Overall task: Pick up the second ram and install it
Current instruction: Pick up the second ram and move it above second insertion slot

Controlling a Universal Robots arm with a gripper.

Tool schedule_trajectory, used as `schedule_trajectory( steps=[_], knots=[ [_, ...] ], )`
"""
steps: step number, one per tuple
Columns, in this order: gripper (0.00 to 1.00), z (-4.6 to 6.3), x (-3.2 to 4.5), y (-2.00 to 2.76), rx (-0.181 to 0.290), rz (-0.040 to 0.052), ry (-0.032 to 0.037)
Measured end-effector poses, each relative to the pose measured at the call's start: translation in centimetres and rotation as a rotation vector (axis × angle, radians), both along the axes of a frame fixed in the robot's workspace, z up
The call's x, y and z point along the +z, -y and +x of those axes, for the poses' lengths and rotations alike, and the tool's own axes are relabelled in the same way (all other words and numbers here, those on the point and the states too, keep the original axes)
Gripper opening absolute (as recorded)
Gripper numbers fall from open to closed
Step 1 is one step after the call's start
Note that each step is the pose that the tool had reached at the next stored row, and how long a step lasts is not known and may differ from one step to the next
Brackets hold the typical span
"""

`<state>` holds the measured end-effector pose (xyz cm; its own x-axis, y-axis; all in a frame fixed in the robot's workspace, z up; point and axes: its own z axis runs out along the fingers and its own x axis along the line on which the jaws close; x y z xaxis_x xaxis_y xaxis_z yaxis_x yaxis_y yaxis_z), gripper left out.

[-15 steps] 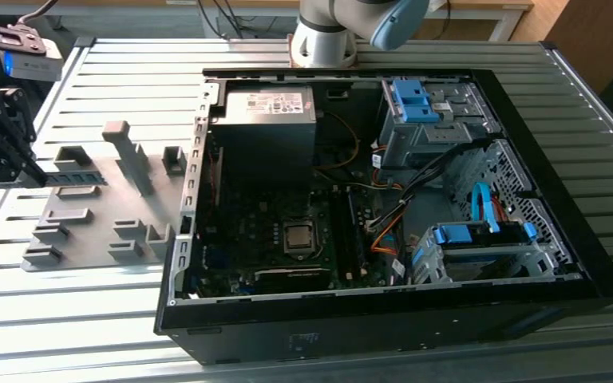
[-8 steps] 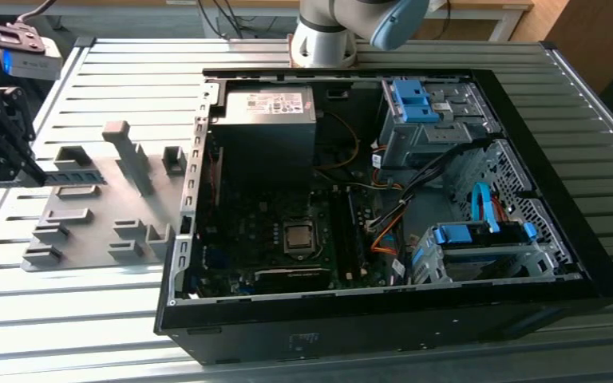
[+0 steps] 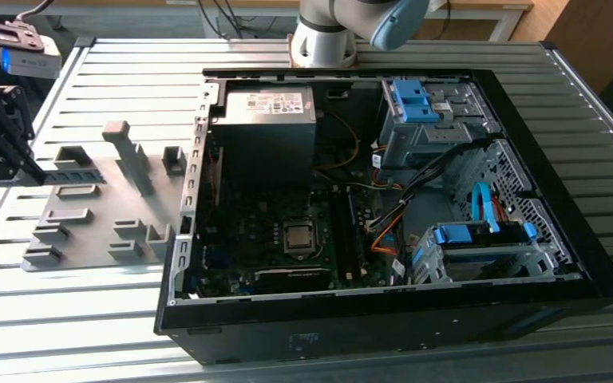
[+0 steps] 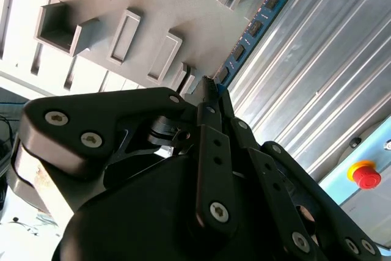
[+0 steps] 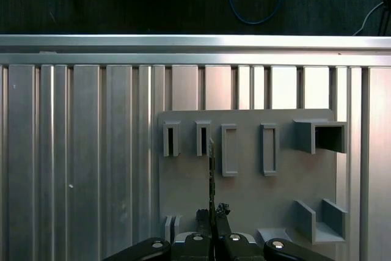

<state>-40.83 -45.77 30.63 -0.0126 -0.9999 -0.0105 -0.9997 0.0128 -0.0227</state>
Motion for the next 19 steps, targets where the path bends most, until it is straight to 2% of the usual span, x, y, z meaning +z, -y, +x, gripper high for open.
schedule_trajectory(
  steps=[15, 17, 19],
  knots=[
    [0.14, 0.0, 0.33, 0.0, 0.0, 0.0, 0.0],
    [0.14, 0.0, 0.92, 0.0, 0.0, 0.0, 0.0],
    [0.14, 0.0, 0.96, 0.0, 0.0, 0.0, 0.0]
  ],
)
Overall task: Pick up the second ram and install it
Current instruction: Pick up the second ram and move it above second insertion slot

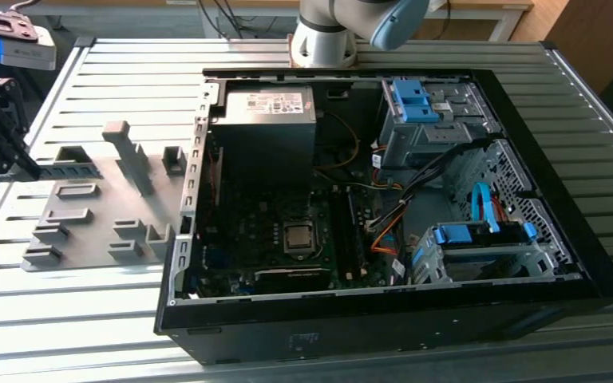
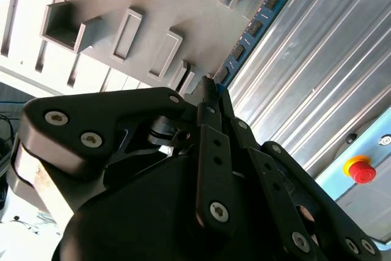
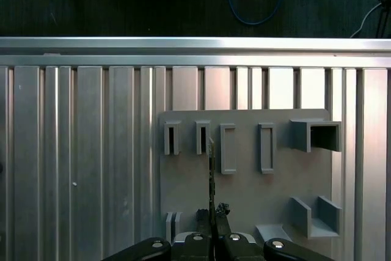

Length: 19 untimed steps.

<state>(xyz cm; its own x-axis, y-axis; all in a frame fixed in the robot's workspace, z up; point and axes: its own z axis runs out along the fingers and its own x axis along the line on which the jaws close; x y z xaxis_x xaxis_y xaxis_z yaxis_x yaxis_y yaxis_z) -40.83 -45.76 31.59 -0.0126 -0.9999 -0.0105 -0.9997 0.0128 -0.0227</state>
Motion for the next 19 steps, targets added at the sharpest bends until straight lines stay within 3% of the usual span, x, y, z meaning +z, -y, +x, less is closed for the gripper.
schedule_trajectory(
  steps=[19],
  knots=[
    [0.14, 0.0, 0.46, 0.0, 0.0, 0.0, 0.0001]
  ],
)
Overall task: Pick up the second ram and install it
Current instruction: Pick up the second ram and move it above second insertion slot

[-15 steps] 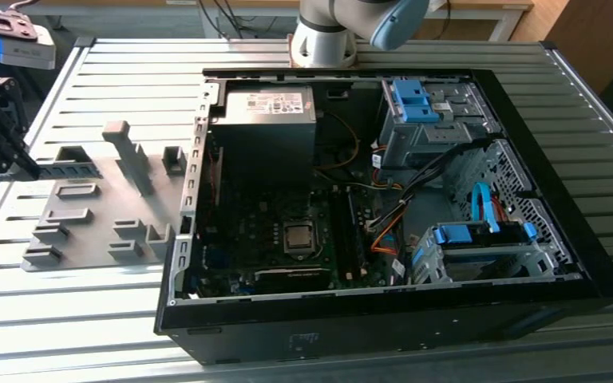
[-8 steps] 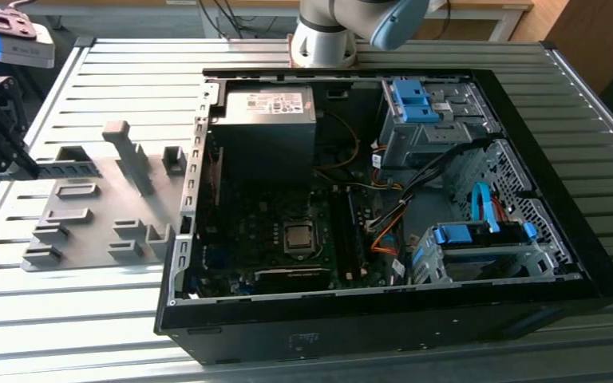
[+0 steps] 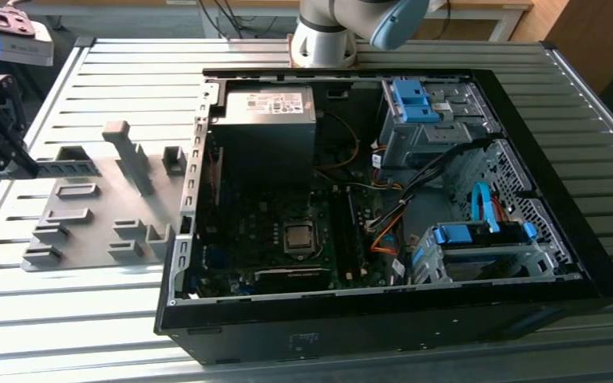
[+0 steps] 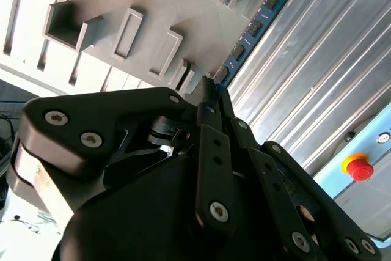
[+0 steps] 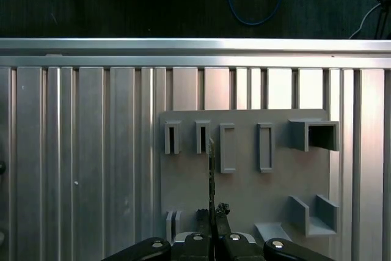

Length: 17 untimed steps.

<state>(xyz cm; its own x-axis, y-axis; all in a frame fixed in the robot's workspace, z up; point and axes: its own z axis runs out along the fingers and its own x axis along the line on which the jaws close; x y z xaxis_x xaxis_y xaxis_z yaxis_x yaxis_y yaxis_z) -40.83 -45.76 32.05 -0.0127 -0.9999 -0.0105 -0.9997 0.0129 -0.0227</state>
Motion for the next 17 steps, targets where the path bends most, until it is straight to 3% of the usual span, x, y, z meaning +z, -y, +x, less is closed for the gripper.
schedule_trajectory(
  steps=[17],
  knots=[
    [0.14, 0.0, 0.37, 0.0, 0.0, 0.0, -0.0001]
  ],
)
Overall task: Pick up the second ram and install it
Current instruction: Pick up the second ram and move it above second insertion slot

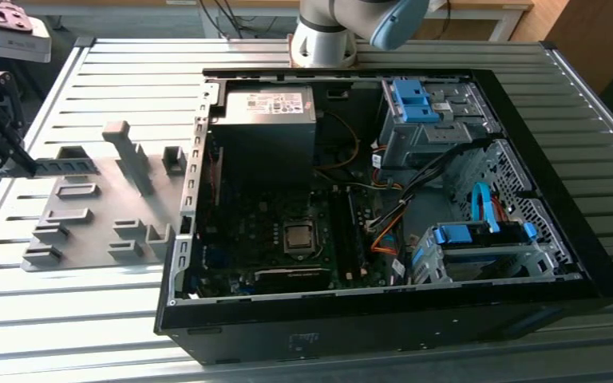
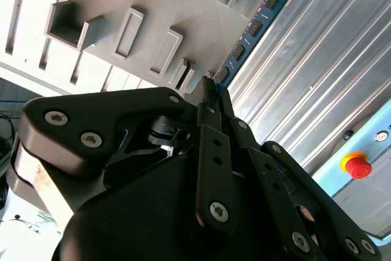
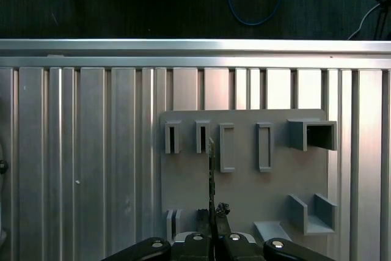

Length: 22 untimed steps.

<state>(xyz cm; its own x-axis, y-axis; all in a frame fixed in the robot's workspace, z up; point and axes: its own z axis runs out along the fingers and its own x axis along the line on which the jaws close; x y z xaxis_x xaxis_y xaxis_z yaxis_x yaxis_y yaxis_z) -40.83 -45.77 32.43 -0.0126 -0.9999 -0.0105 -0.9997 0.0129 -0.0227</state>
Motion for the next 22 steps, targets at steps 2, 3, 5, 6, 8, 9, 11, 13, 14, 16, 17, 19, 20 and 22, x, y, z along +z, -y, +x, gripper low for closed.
schedule_trajectory(
  steps=[2, 3, 5, 6, 8, 9, 11, 13, 14, 16, 17, 19, 20, 22],
  knots=[
    [0.14, 0.0, 0.05, 0.0, 0.0, 0.0, 0.0],
    [0.14, 0.0, 0.07, 0.0, 0.0, 0.0, 0.0],
    [0.14, 0.0, 0.11, 0.0, 0.0, 0.0, 0.0],
    [0.14, 0.0, 0.13, 0.0, 0.0, 0.0, 0.0],
    [0.14, 0.0, 0.17, 0.0, 0.0, 0.0, 0.0],
    [0.14, 0.0, 0.2, 0.0, 0.0, 0.0, 0.0],
    [0.14, 0.0, 0.24, 0.0, 0.0, 0.0001, 0.0001],
    [0.14, 0.0, 0.28, 0.0, 0.0, 0.0, 0.0001],
    [0.14, 0.0, 0.31, 0.0, 0.0, 0.0, 0.0],
    [0.14, 0.0, 0.35, 0.0, 0.0, 0.0, 0.0001],
    [0.14, 0.0, 0.37, 0.0, 0.0, 0.0, 0.0],
    [0.14, 0.0, 0.42, 0.0, 0.0, 0.0, 0.0],
    [0.14, 0.0, 0.44, 0.0, 0.0, 0.0, 0.0],
    [0.14, 0.0, 0.48, 0.0, 0.0, 0.0, 0.0001]
  ],
)
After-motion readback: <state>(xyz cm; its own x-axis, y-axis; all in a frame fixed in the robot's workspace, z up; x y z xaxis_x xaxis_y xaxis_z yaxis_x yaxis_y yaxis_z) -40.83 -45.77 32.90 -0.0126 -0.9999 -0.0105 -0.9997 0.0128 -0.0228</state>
